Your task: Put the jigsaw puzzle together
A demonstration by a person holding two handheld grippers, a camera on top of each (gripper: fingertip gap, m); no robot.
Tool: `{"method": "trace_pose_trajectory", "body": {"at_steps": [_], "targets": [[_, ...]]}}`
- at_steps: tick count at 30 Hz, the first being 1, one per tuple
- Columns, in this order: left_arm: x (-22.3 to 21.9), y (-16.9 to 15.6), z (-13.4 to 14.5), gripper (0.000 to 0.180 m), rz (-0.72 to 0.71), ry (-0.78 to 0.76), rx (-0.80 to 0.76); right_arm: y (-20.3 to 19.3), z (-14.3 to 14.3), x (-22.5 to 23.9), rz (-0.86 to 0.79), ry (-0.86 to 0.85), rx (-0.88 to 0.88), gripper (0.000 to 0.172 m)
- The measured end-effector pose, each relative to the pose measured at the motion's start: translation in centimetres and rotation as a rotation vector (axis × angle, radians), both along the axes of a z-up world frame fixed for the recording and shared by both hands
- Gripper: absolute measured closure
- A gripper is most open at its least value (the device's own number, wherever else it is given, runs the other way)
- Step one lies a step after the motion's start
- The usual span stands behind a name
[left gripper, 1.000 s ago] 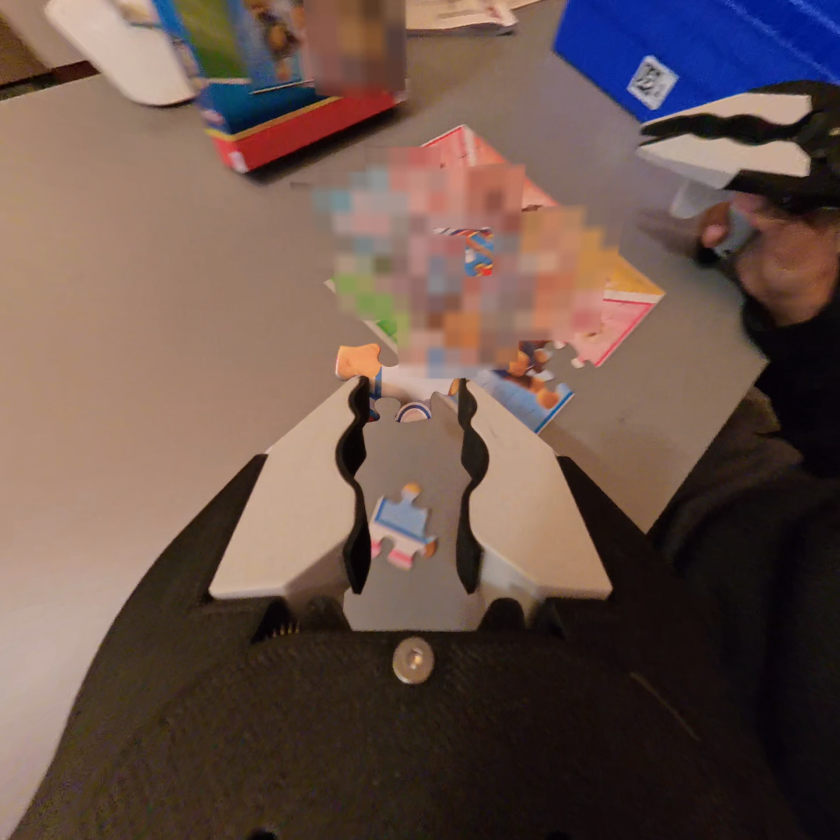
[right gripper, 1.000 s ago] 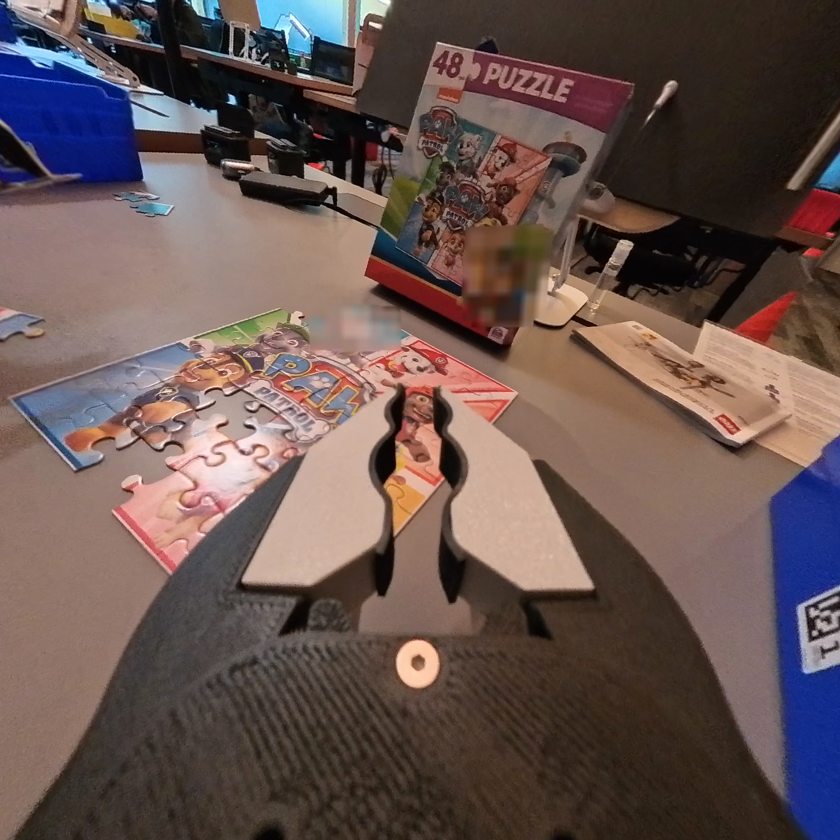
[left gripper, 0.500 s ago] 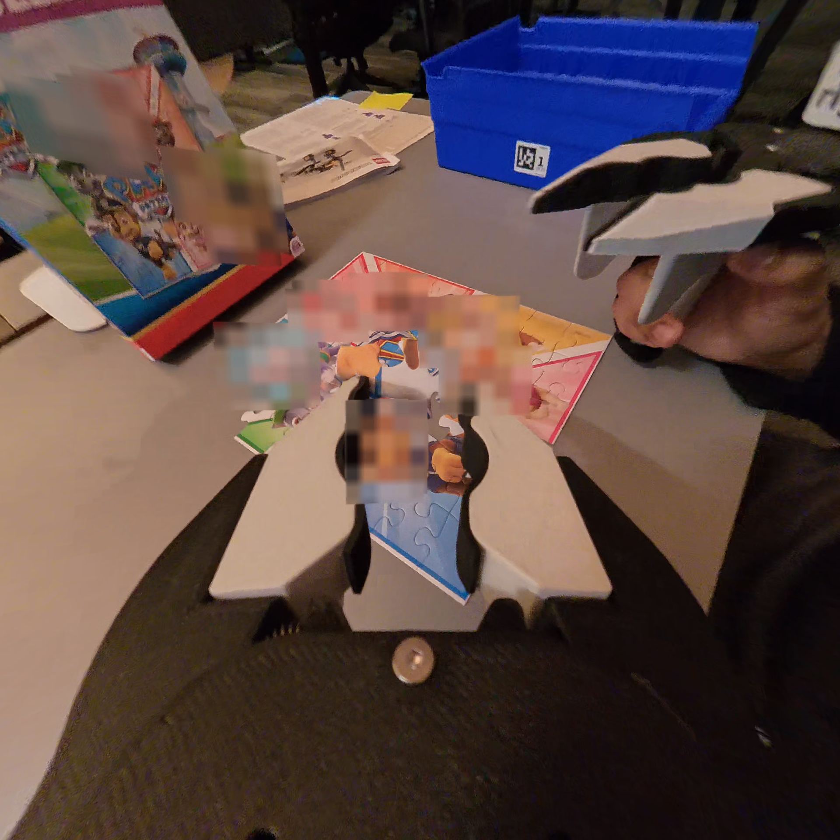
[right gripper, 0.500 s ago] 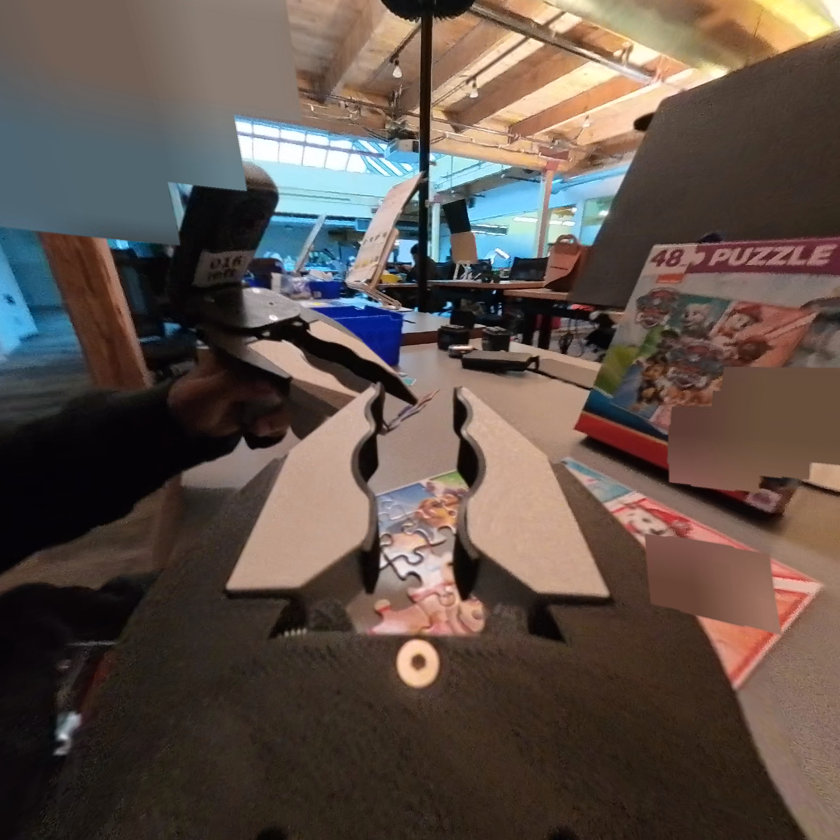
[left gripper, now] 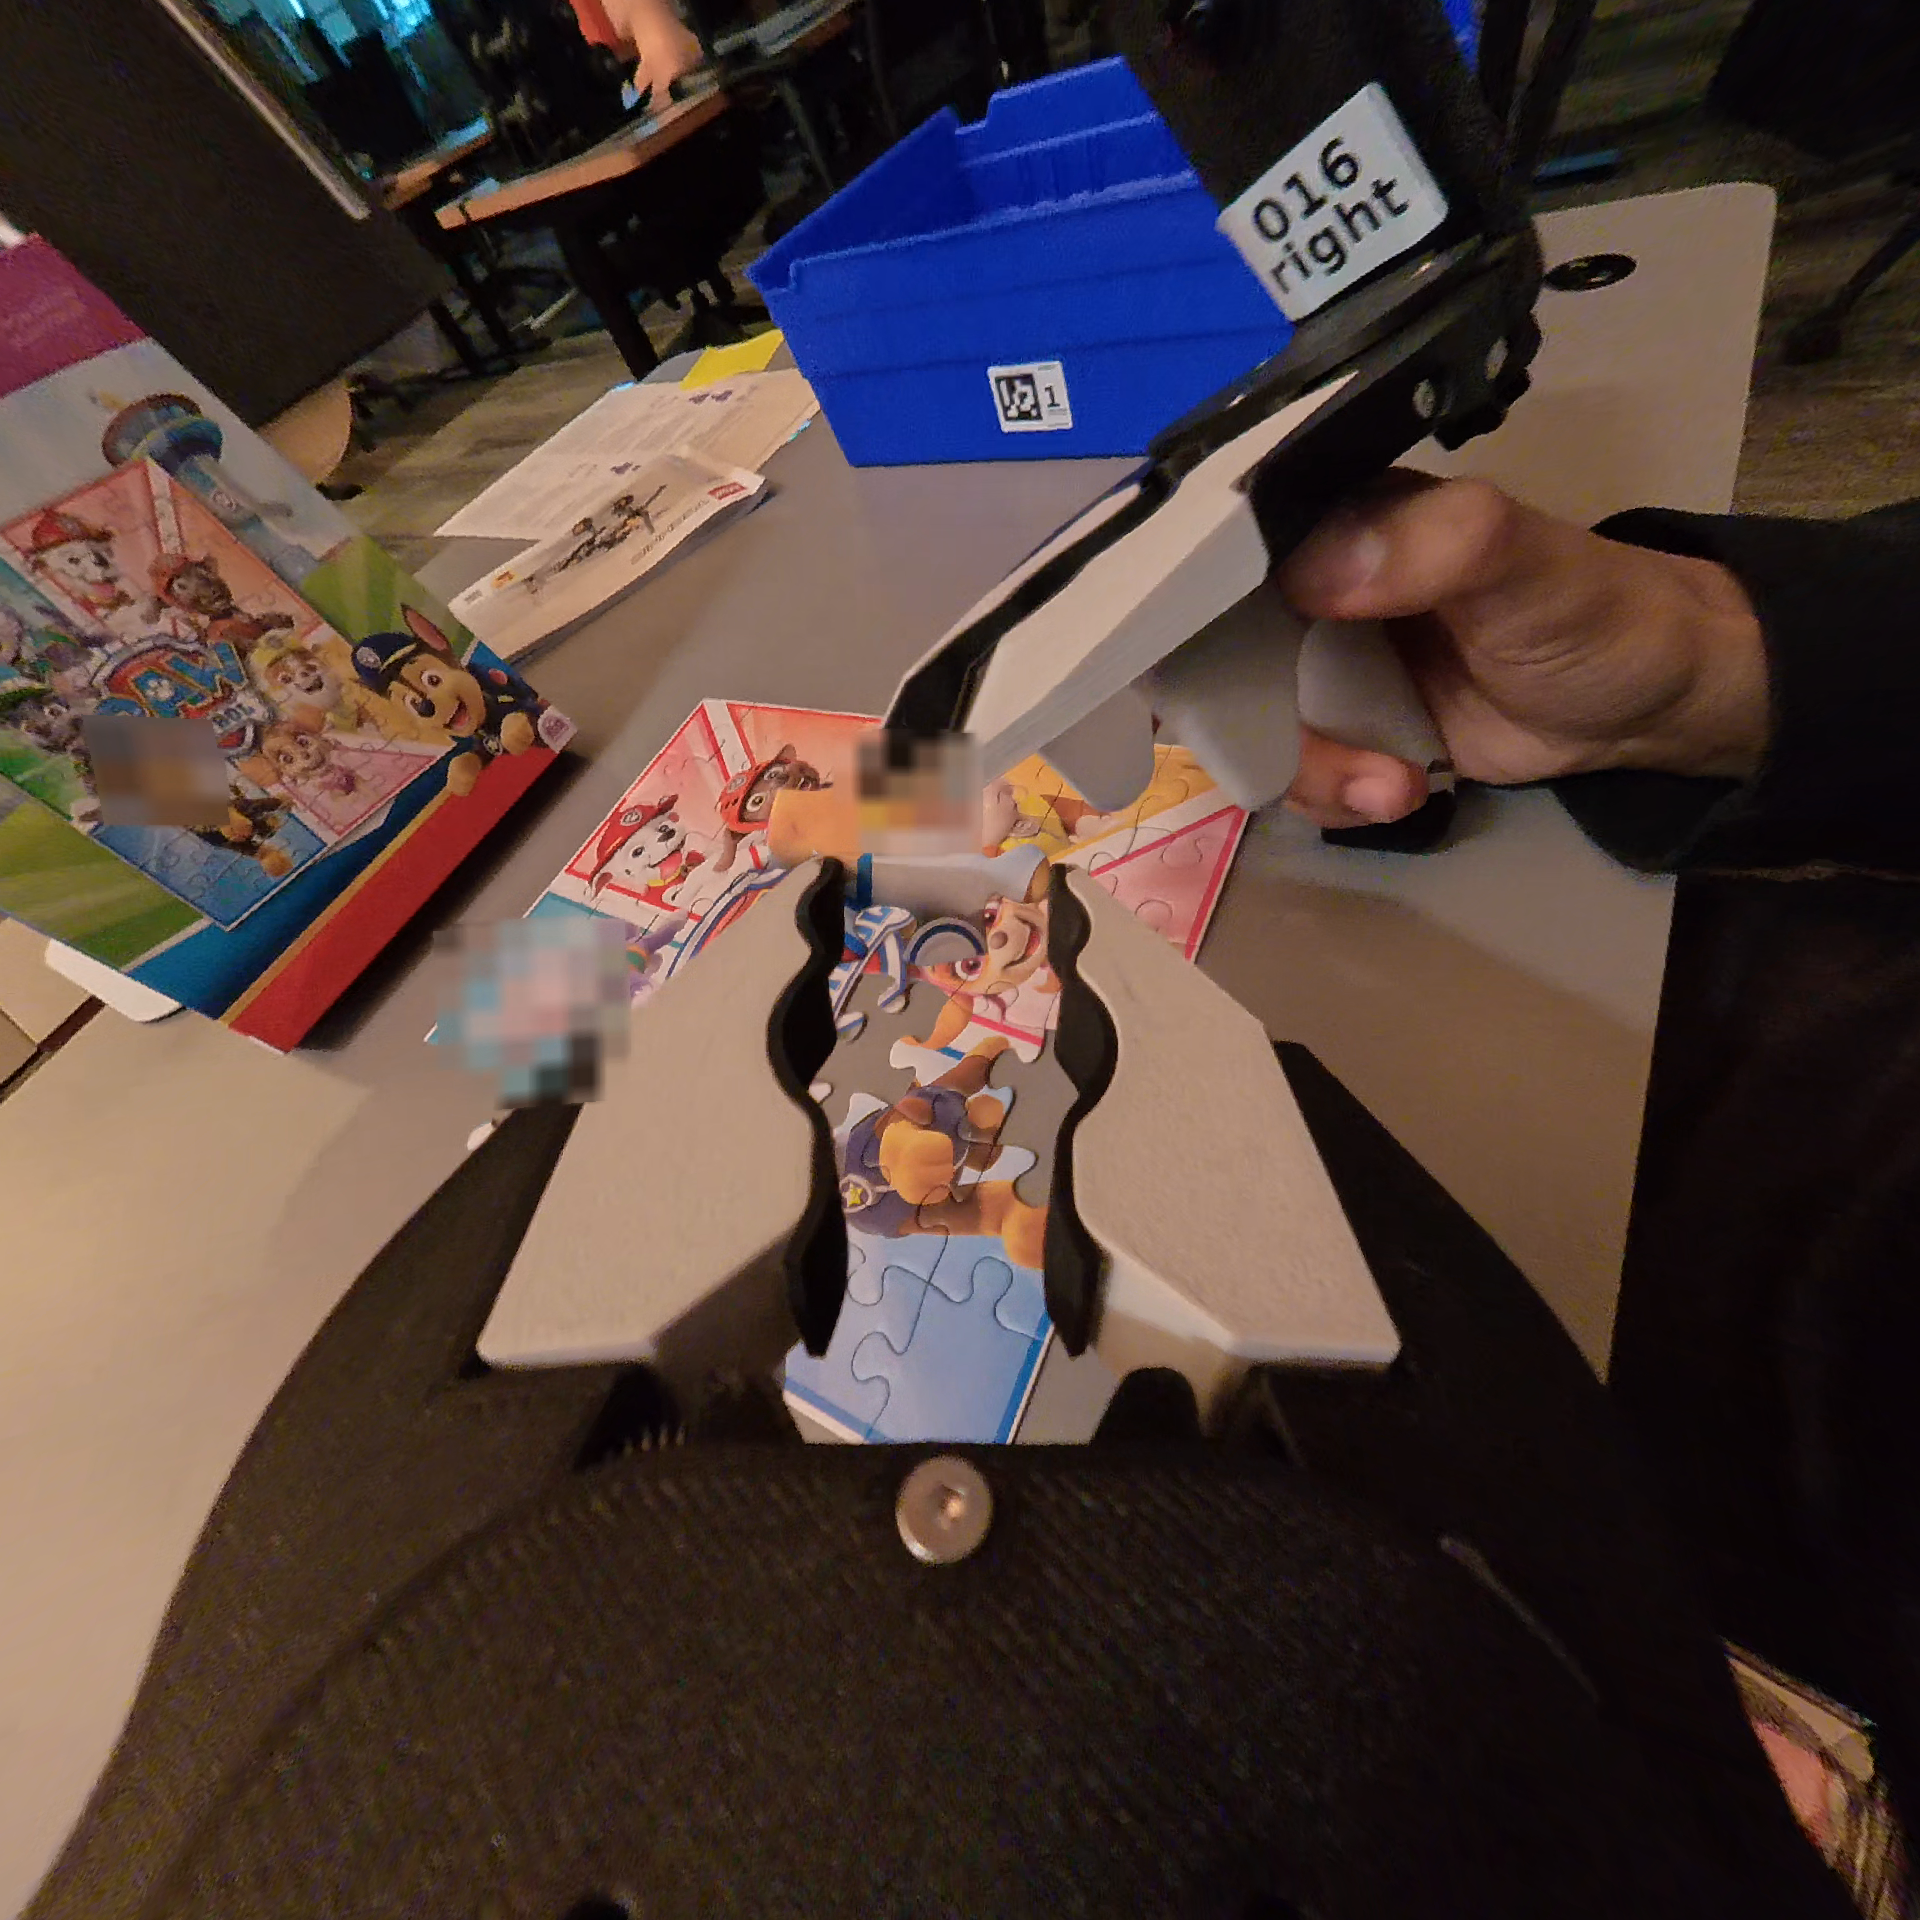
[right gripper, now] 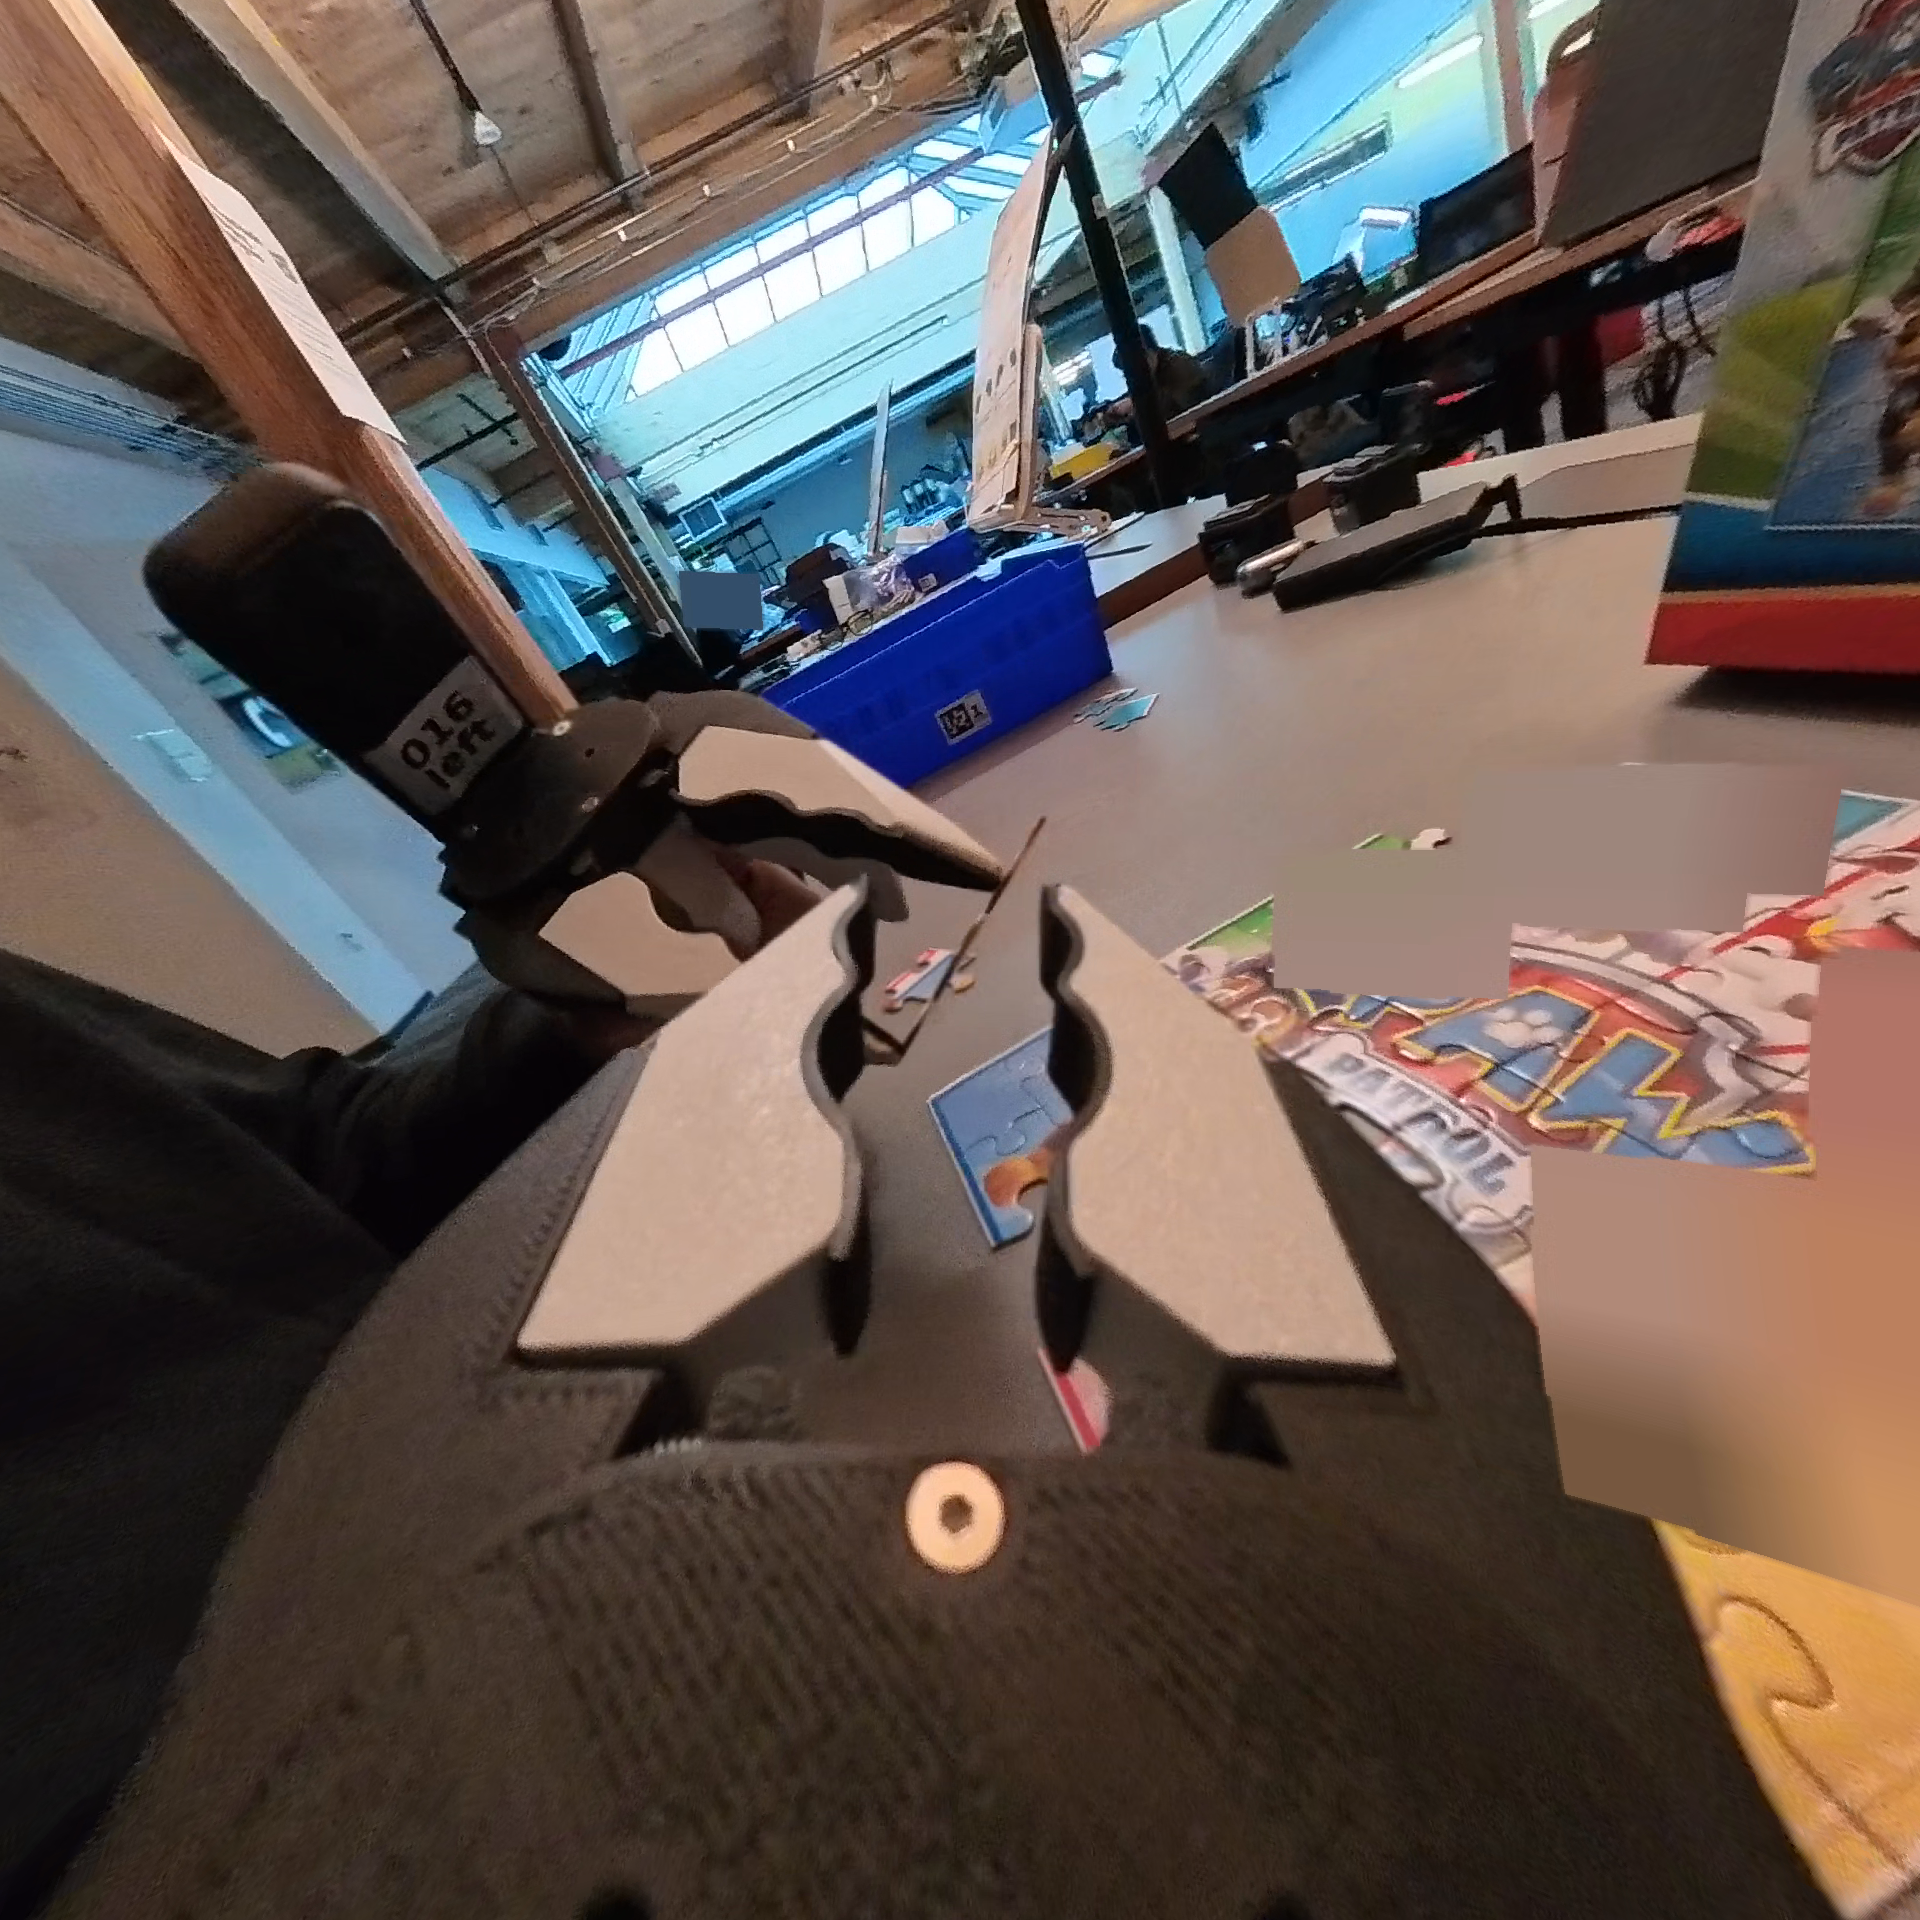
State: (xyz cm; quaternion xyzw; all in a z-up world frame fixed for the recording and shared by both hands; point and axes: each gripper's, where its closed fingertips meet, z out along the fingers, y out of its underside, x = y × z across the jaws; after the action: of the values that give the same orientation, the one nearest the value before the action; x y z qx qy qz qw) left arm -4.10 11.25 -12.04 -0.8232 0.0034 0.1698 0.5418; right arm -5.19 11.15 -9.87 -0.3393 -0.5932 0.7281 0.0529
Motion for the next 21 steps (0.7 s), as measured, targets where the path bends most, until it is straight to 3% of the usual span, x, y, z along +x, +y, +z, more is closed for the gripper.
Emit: {"method": "trace_pose_trajectory", "body": {"at_steps": [3,8,11,17,21], "targets": [[0.2,0.1,0.2,0.142,-0.006,0.006,0.008,-0.2,0.0,0.2,0.034,-0.019,-0.023,0.167],[0.5,-0.1,1.3,0.141,-0.045,-0.099,0.089,0.7,0.1,-0.2,0.009,-0.041,-0.064,0.172],[-0.2,-1.1,2.8,0.141,-0.064,-0.285,0.205,1.6,0.4,-0.2,0.004,-0.046,-0.105,0.172],[-0.6,-1.8,2.7,0.147,-0.176,-0.769,0.335,0.3,0.3,1.2,0.134,-0.034,-0.081,0.172],[0.9,-1.4,2.3,0.166,-0.296,-0.988,0.331,-0.6,0.2,2.0,0.19,-0.018,-0.049,0.172]]}}
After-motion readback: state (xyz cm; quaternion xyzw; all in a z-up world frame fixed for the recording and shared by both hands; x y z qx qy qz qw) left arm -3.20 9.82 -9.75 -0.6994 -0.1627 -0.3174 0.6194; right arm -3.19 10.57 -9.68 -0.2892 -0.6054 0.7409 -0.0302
